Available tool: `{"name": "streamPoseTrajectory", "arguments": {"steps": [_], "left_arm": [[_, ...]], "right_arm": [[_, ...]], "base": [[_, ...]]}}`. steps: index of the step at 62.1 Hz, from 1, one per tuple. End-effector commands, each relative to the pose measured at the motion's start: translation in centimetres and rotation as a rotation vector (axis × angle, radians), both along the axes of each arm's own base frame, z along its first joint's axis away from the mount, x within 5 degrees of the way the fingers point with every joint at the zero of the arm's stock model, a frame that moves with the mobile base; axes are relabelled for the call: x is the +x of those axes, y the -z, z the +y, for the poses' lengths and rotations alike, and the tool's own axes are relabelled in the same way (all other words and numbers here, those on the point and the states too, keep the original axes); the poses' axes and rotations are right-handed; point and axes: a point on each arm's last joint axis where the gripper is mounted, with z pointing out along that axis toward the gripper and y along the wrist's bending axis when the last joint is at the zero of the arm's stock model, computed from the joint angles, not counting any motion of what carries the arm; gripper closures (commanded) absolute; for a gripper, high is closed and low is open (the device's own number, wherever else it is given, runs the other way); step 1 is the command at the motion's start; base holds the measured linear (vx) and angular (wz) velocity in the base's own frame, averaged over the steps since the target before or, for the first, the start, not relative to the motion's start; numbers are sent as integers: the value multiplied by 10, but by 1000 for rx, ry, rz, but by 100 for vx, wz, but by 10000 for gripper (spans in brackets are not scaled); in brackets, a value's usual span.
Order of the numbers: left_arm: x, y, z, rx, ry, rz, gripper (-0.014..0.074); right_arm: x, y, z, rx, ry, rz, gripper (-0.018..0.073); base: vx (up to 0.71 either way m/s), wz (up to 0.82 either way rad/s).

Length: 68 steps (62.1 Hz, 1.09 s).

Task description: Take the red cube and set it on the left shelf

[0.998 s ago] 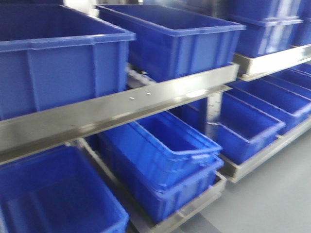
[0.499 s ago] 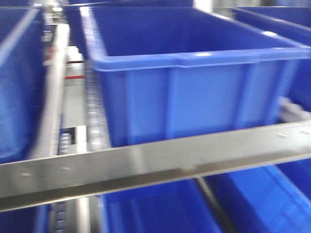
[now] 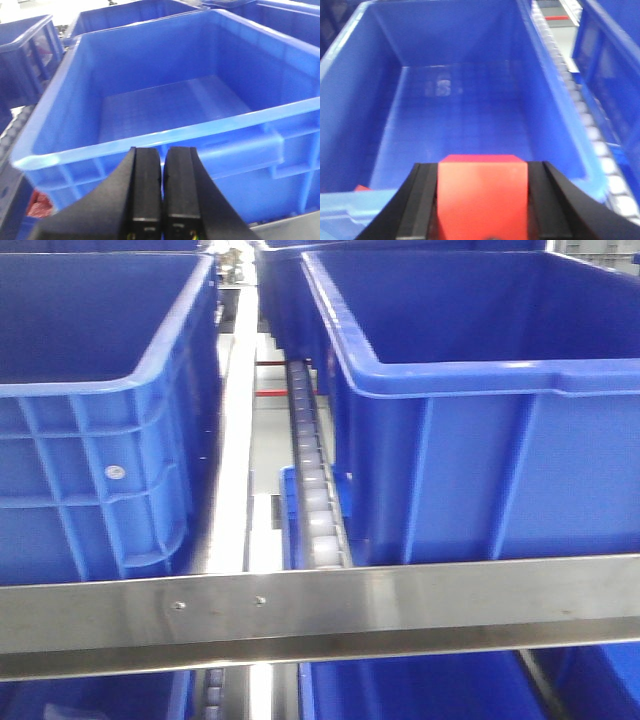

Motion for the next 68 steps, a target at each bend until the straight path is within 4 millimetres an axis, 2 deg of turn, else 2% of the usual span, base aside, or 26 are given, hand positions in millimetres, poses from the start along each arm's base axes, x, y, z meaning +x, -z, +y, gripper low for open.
{"name": "streamPoseTrajectory", "arguments": {"steps": [1, 68], "left_arm": [[1, 0, 0, -13, -1, -55, 495], [1, 0, 0, -13, -1, -55, 495]], "right_arm": [[1, -17, -1, -8, 7, -110, 533], [1, -17, -1, -7, 7, -114, 533]], "base": [[0, 0], [1, 3]]}}
